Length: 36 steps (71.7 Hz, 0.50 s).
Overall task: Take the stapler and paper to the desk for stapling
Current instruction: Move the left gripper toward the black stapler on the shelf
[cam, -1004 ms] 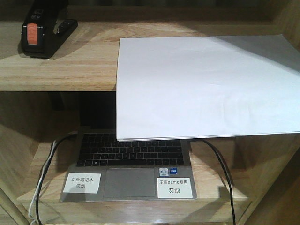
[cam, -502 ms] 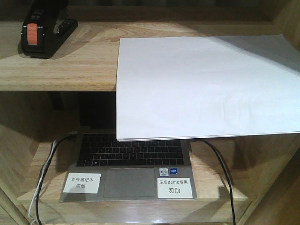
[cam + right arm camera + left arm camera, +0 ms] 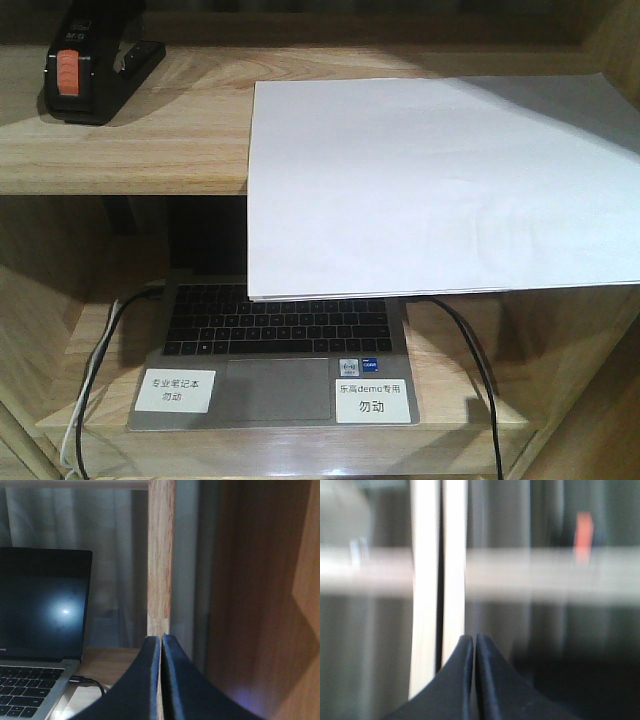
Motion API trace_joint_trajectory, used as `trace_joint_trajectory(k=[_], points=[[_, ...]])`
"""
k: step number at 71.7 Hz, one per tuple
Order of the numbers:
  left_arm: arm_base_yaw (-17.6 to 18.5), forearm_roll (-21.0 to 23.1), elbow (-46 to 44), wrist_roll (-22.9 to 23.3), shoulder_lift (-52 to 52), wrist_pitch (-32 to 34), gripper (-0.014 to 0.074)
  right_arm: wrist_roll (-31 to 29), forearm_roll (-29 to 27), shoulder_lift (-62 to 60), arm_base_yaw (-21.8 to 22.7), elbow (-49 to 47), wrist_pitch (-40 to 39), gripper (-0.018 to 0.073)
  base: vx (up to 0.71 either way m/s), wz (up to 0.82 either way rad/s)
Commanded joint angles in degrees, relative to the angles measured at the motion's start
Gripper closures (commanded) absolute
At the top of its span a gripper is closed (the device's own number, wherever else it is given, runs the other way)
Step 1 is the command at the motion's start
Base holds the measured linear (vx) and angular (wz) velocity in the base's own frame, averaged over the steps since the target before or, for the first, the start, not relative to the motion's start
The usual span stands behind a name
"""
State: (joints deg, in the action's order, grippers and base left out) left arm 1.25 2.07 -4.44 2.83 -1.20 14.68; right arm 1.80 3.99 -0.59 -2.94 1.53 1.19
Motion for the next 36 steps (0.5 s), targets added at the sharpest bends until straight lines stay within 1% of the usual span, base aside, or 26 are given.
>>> trace_joint_trajectory(k=[1, 12, 19, 28, 34, 36], points=[[-0.20, 0.51, -6.79, 1.73, -0.29, 0.72, 0.0603, -0.16, 0.62, -0.56, 0.25, 0.28, -4.35, 0.0569, 0.00, 0.00], [-0.20, -0.12, -17.77, 1.56, 3.46, -8.95, 0.0603, -0.16, 0.62, -0.56, 0.25, 0.28, -4.35, 0.0569, 0.00, 0.00], [-0.20, -0.12, -25.40, 1.54, 8.30, -18.19, 0.0603, -0.16, 0.62, -0.56, 0.25, 0.28, -4.35, 0.0569, 0.00, 0.00], [-0.20, -0.12, -34.51, 1.54, 15.69, -31.77, 0.0603, -0.16, 0.62, -0.56, 0.25, 0.28, -4.35, 0.0569, 0.00, 0.00], [-0.20, 0.06, -39.50, 1.54, 20.38, -39.38, 0.0603, -0.16, 0.62, -0.56, 0.25, 0.28, -4.35, 0.0569, 0.00, 0.00], [-0.20, 0.06, -40.72, 1.54, 21.83, -40.92, 0.0603, -0.16, 0.62, -0.56, 0.25, 0.28, -4.35, 0.0569, 0.00, 0.00]])
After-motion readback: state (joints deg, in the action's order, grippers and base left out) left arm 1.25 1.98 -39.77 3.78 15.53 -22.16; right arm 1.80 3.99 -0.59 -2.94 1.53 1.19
